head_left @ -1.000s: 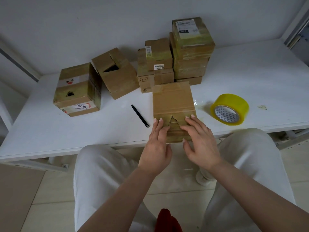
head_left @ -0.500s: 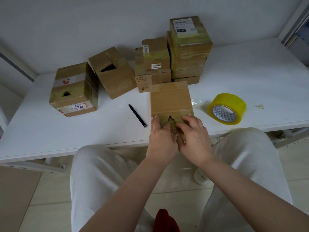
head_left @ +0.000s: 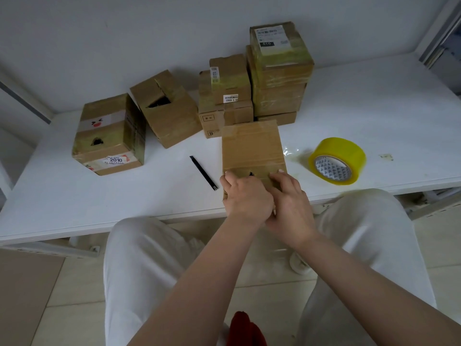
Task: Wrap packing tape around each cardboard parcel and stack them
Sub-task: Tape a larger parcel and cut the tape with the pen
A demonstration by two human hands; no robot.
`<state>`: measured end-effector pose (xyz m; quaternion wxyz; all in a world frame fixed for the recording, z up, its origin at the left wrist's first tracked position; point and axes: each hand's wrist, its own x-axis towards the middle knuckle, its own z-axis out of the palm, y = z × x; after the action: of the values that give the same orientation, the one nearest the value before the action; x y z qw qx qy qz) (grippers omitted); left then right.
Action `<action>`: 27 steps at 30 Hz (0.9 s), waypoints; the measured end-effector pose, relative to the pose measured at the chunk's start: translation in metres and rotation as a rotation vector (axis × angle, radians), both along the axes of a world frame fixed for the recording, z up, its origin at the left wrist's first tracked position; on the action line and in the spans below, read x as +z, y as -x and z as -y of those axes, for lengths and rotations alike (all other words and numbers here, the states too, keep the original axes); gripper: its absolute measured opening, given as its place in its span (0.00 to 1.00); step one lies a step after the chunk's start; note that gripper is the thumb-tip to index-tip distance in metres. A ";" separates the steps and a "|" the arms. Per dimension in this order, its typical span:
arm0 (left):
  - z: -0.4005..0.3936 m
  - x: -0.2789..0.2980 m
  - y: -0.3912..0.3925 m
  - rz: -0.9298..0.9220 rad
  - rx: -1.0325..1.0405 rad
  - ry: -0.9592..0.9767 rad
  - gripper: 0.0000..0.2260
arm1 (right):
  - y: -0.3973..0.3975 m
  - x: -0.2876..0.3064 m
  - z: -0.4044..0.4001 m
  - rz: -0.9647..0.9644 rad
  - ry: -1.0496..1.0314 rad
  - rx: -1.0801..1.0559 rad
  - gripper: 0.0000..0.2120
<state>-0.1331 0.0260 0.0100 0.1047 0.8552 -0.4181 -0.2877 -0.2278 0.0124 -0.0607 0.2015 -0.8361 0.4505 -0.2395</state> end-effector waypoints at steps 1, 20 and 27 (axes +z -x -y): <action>-0.001 0.000 -0.001 -0.010 0.006 0.016 0.14 | 0.000 0.000 0.000 0.013 0.006 -0.001 0.21; 0.006 -0.018 0.001 0.329 -0.138 -0.213 0.25 | 0.007 -0.002 0.006 -0.021 0.013 0.089 0.22; 0.011 -0.008 -0.004 0.173 -0.028 -0.116 0.16 | 0.011 0.000 0.009 -0.026 0.018 0.095 0.25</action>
<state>-0.1296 0.0154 0.0015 0.0144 0.8757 -0.4200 -0.2379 -0.2383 0.0036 -0.0605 0.1993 -0.8614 0.4106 -0.2229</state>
